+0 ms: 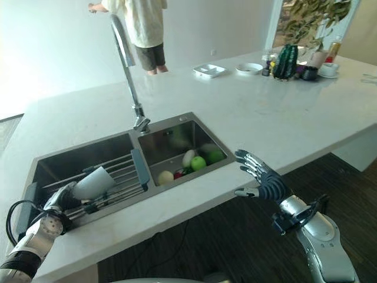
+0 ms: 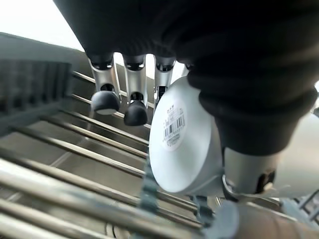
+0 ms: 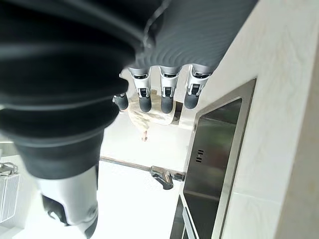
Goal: Place the dishes in the dishwasher.
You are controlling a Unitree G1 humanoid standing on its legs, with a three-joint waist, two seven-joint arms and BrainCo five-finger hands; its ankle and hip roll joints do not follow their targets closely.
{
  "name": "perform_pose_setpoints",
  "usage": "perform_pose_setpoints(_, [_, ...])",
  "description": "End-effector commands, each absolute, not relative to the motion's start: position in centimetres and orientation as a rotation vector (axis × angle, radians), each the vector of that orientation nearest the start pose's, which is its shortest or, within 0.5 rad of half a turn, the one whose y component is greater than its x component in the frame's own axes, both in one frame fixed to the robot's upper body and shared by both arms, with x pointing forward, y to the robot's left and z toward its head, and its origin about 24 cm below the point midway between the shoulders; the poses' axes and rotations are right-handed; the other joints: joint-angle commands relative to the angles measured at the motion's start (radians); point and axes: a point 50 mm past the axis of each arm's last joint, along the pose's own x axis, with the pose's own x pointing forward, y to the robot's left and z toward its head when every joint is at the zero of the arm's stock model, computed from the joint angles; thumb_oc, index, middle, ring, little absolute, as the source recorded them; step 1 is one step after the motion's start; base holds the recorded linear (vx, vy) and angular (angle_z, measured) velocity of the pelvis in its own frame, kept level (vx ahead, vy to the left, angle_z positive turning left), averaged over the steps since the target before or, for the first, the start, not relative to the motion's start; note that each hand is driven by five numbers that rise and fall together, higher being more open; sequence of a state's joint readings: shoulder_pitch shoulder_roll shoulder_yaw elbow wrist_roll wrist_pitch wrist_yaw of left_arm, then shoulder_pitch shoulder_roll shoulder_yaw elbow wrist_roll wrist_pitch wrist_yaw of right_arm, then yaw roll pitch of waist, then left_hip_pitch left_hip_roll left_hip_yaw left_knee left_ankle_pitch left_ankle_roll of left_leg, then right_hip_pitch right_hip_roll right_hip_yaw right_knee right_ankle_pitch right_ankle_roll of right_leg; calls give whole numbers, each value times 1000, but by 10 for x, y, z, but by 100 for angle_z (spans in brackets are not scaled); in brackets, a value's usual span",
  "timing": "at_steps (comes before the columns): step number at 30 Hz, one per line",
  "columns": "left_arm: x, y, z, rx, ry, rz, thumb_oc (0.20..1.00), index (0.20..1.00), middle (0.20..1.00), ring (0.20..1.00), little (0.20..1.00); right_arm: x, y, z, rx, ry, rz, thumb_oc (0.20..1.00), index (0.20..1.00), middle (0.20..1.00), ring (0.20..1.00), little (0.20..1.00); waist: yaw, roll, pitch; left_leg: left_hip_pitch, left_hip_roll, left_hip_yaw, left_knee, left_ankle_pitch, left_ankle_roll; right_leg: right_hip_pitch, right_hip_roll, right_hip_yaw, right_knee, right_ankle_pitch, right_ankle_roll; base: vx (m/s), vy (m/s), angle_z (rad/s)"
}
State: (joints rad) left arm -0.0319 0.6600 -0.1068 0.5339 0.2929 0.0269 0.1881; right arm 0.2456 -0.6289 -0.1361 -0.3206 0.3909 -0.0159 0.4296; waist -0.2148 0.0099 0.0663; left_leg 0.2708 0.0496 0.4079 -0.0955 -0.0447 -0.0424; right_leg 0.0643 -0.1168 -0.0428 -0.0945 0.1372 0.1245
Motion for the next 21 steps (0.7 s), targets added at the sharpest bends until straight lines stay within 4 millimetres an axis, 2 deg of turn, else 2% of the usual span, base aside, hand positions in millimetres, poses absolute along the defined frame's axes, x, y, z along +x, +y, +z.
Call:
perform_pose_setpoints(1, [254, 343, 48, 1017, 245, 351, 200, 200, 200, 200, 200, 214, -238, 133, -321, -239, 400, 1000, 1000, 1000, 1000, 1000, -2, 17, 42, -26, -13, -110, 9, -16, 28, 51, 3, -53, 53, -99, 53, -20, 12, 14])
perform_pose_setpoints(7, [255, 329, 86, 926, -7, 401, 200, 200, 200, 200, 200, 214, -235, 130, -311, -247, 374, 1000, 1000, 1000, 1000, 1000, 36, 4, 48, -34, -14, -137, 10, -15, 27, 55, -8, -83, 62, -105, 52, -26, 8, 11])
perform_pose_setpoints(11, [252, 309, 122, 777, -304, 444, 200, 200, 200, 200, 200, 216, -229, 128, -294, -261, 365, 1000, 1000, 1000, 1000, 1000, 62, -8, 53, -39, -18, -158, 9, -16, 28, 60, -18, -99, 63, -107, 52, -47, 2, 14])
perform_pose_setpoints(14, [251, 302, 138, 723, -429, 457, 200, 200, 200, 200, 200, 217, -226, 128, -289, -267, 365, 1000, 1000, 1000, 1000, 1000, 67, -12, 52, -42, -19, -164, 8, -17, 28, 58, -24, -104, 64, -104, 55, -52, -4, 7])
perform_pose_setpoints(15, [248, 295, 151, 660, -543, 461, 200, 200, 200, 200, 200, 218, -224, 127, -285, -274, 364, 1000, 1000, 1000, 1000, 1000, 72, -16, 53, -44, -20, -169, 8, -19, 28, 58, -29, -109, 63, -102, 57, -57, -4, 2])
perform_pose_setpoints(21, [236, 281, 170, 471, -727, 414, 200, 200, 200, 200, 200, 216, -220, 127, -280, -285, 364, 1000, 1000, 1000, 1000, 1000, 84, -19, 53, -48, -21, -179, 8, -20, 27, 56, -36, -116, 66, -103, 60, -39, 7, 5])
